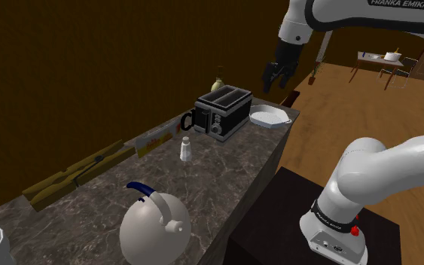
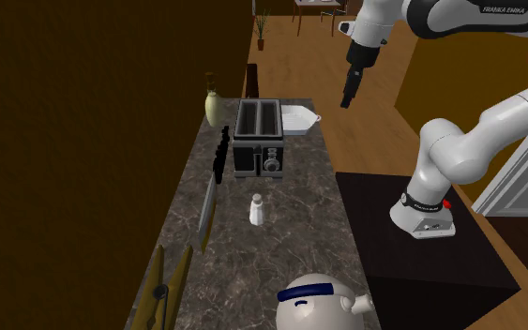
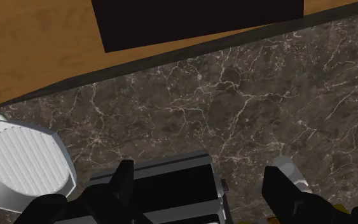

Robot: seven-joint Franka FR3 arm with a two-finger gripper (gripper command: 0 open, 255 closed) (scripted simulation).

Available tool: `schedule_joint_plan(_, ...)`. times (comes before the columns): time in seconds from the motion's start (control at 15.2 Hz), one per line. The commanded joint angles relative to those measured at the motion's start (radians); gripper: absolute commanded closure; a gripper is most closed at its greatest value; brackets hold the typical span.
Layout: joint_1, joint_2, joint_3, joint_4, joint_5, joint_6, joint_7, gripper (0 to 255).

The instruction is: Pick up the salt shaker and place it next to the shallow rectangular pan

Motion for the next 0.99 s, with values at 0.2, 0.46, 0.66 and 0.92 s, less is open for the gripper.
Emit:
schedule_joint_plan(0.2,0.011,0.068,0.030,-0.017,0.030,0.073,0.056,0)
schedule_joint_plan(0.46,0.026,0.173,0.069,-0.021,0.066,0.169,0.126,0)
schedule_joint_plan(0.66,0.036,0.263,0.097,-0.011,0.089,0.238,0.176,0)
schedule_joint_plan(0.92,0.048,0.392,0.132,0.023,0.113,0.323,0.239,0)
